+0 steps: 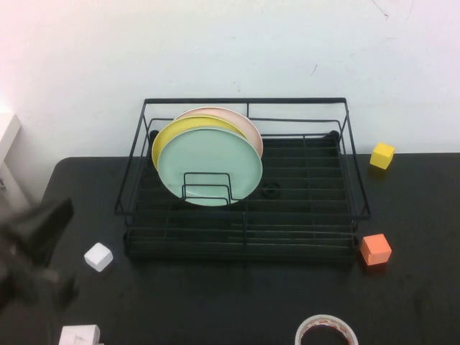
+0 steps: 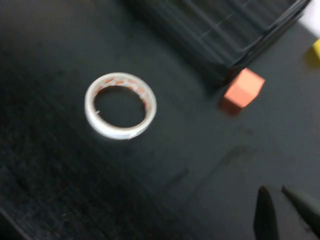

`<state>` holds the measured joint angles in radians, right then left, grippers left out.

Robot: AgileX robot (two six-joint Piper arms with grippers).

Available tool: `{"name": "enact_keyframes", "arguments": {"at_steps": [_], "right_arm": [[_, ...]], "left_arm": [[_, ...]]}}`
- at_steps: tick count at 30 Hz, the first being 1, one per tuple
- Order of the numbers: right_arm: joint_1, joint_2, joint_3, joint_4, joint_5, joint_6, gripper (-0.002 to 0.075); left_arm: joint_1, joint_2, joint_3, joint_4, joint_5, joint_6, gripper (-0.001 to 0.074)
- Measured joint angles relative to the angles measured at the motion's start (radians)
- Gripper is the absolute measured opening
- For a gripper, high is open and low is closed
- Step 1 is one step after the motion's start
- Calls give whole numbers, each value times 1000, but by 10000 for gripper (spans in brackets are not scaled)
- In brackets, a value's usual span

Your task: Place plate on rack

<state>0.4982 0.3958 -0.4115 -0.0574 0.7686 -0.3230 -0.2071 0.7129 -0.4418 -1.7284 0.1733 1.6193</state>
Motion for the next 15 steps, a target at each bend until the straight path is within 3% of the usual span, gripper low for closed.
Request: {"name": "enact_keyframes", "arguments": {"at_steps": [6,15], "right_arm": [[0,0,8,20,-4,0,1],[0,-2,8,24,-5,0,1]], "left_arm": [[0,-193,162,2,0,0,0],[0,-304,205,4,61,0,0]]}}
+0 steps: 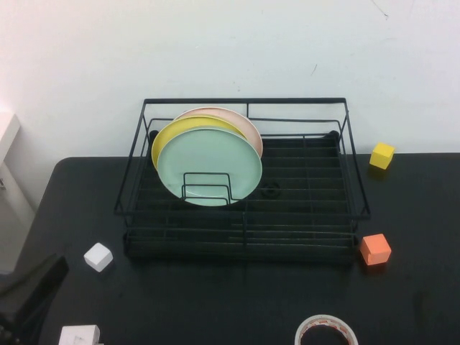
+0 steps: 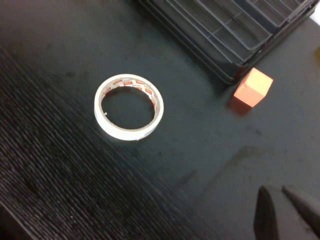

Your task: Place plate on rack

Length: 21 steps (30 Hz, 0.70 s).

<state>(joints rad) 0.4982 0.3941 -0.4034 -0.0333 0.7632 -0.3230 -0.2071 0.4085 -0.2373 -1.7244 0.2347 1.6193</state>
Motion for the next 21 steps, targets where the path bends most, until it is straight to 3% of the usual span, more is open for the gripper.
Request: {"name": "enact_keyframes", "arguments": {"at_steps": [14,21], "right_arm": [[0,0,0,4,0,0,0],[0,0,2,5,0,0,0]], "left_arm": [[-10,-8,7,4,19,0,0],[23,-243,89,0,-181,19,0]]}}
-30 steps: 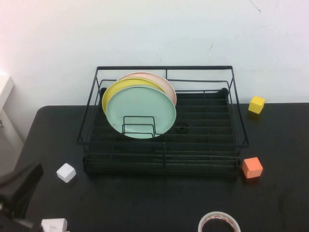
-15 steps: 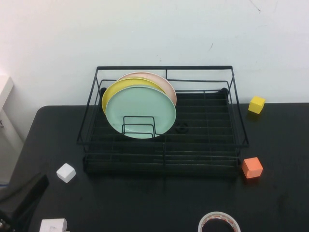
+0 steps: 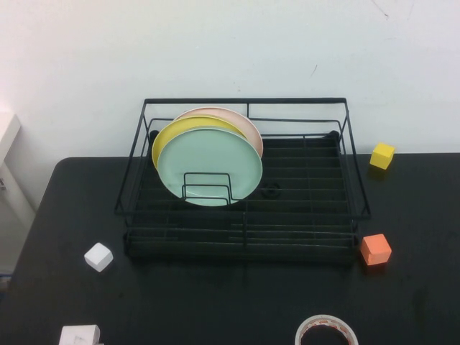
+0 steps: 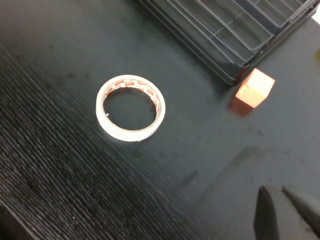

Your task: Place plate on rack

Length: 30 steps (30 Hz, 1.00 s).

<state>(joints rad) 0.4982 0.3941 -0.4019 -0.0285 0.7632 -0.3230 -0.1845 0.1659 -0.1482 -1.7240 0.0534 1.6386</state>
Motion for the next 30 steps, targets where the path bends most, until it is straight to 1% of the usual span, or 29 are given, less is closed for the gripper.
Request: {"name": "enact_keyframes", "arguments": {"at_steps": [4,9,10,11,13,14,16,18,20,21,22,24,27,30], "right_arm": [[0,0,0,2,0,-2,0],[0,0,0,2,0,-19,0],[0,0,0,2,0,-19,0],[0,0,0,2,0,-19,0],[0,0,0,2,0,-19,0],[0,0,0,2,0,-19,0],[0,0,0,2,0,-19,0],[0,0,0,2,0,-21,0],[0,0,0,2,0,-21,0],[0,0,0,2,0,-21,0],[0,0,0,2,0,-21,0],[0,0,0,2,0,-21,0],[0,0,0,2,-2,-21,0],[0,0,0,2,-2,-21,0]], "left_arm": [[36,-120,40,-5,-78,53,0],[45,-161,61,-10,-150,77,0],[45,-161,66,-4,-154,56,0],[45,-161,68,41,-159,3,0],[57,-161,69,236,-153,-199,0],[67,-161,72,398,-142,-372,0],[93,-161,79,804,-107,-756,0],[126,-161,89,1185,-53,-1193,0],[155,-161,111,1402,-11,-1491,0],[164,-163,131,1469,11,-1597,0],[169,-169,151,1504,32,-1668,0],[175,-173,169,1551,99,-1743,0],[177,-175,169,1591,229,-1784,0],[177,-176,167,1611,256,-1769,0]]}}
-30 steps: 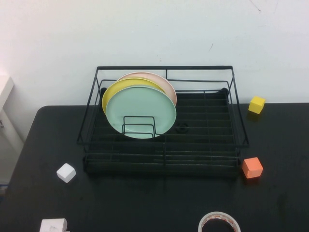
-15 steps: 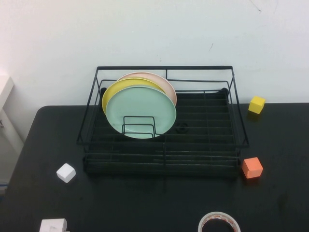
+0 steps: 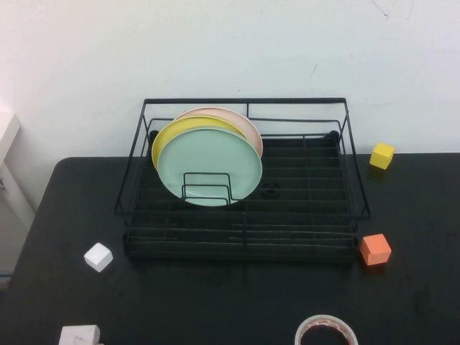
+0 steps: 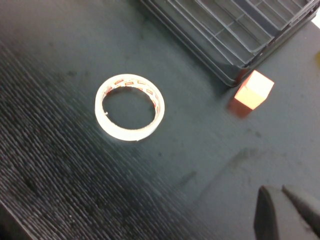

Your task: Place plate on rack

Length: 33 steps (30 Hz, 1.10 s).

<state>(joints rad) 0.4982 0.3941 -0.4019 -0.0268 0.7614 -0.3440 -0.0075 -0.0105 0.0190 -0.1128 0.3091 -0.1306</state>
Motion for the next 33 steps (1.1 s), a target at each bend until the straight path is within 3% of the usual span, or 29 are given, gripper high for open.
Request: {"name": "enact_keyframes", "arguments": {"at_steps": [33], "right_arm": [[0,0,0,0,0,0,-1]], "left_arm": [[0,-1,-2,17,6,105,0]]}}
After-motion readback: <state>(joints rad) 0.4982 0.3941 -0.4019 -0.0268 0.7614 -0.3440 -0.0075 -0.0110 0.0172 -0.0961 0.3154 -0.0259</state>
